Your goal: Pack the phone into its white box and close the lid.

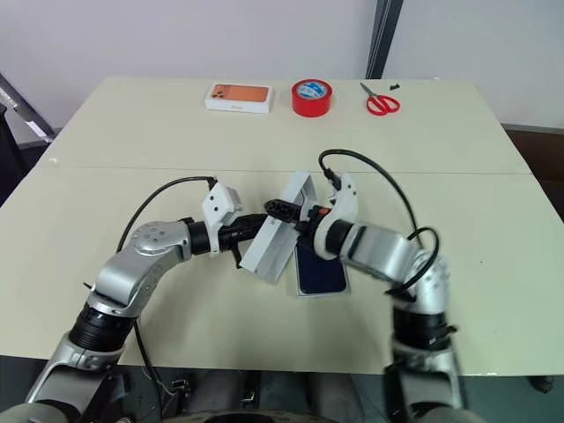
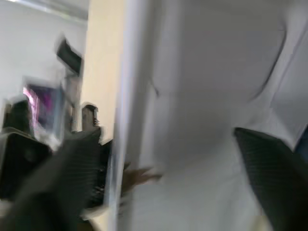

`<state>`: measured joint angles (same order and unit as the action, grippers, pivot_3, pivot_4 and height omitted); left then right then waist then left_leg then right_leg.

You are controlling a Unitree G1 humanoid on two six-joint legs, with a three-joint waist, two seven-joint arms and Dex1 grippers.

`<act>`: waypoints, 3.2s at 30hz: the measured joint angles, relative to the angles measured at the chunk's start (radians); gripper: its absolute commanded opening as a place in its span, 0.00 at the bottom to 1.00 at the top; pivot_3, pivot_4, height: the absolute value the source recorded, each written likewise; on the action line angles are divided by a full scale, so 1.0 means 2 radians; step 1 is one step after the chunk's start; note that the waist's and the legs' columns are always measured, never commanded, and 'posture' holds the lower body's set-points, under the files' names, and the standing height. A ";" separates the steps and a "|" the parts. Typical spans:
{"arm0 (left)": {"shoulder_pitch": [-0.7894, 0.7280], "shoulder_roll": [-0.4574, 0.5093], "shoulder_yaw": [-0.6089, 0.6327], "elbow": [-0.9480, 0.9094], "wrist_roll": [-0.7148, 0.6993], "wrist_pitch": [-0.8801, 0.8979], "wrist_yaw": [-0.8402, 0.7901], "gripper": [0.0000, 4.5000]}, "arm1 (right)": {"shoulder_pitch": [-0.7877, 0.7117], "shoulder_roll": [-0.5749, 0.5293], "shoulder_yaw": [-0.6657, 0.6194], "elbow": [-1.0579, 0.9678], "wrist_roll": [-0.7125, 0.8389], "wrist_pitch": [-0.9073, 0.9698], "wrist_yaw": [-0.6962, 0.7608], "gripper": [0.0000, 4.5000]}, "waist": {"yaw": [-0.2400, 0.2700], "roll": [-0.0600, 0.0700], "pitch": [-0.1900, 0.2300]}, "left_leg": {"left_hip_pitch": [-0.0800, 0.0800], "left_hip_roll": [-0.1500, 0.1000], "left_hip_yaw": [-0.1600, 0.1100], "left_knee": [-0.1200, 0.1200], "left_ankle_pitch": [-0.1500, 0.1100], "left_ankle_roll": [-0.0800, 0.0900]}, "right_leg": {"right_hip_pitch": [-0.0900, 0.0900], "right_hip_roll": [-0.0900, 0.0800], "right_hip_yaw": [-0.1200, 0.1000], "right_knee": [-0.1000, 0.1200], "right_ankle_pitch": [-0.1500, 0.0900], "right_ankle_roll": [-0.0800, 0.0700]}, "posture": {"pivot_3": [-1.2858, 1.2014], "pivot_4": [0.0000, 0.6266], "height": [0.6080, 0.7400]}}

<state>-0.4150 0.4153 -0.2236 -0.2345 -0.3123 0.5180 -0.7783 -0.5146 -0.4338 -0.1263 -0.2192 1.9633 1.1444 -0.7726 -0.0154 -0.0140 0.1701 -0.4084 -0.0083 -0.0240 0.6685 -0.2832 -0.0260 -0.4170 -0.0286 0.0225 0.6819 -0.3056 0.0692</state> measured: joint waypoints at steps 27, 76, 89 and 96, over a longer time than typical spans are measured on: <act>-0.023 0.009 0.041 -0.029 -0.030 0.080 0.021 0.10 | -0.054 -0.348 0.120 -0.049 -0.446 0.038 0.530 0.58 | 0.000 0.000 0.000 | 0.000 0.001 0.000 0.000 0.000 0.001 | 0.000 0.001 0.000 0.000 0.000 0.000 | 0.52 0.24 1.00; -0.034 0.008 -0.072 -0.039 -0.022 0.183 0.009 0.10 | 0.023 -0.307 0.228 -0.162 -0.863 -0.097 0.770 0.01 | 0.002 0.000 0.000 | 0.000 0.000 -0.001 0.000 0.000 0.000 | 0.000 0.000 0.000 0.000 0.000 0.000 | 0.52 0.24 1.00; -0.019 0.035 -0.049 -0.040 -0.031 0.173 -0.003 0.10 | 0.058 -0.322 0.167 -0.152 -0.865 -0.127 0.813 0.01 | 0.002 0.000 0.000 | 0.000 0.000 -0.001 0.000 0.000 0.000 | 0.000 0.000 0.000 0.000 0.000 0.000 | 0.52 0.24 1.00; -0.107 -0.039 0.001 0.022 -0.043 0.173 0.037 0.10 | 0.109 -0.322 0.054 -0.171 -0.777 -0.139 0.879 0.01 | 0.011 0.000 0.000 | 0.001 0.000 -0.001 0.001 0.000 0.001 | 0.001 0.000 0.000 0.000 0.000 0.000 | 0.52 0.24 1.00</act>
<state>-0.6287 0.3377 -0.2220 -0.1910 -0.3977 0.8635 -0.7034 -0.2963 -1.0778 -0.0182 -0.5617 0.4098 0.8656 0.9852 0.0063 -0.0148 0.1704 -0.4072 -0.0085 -0.0256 0.6702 -0.2831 -0.0248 -0.4143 -0.0277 0.0218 0.6809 -0.3054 0.0690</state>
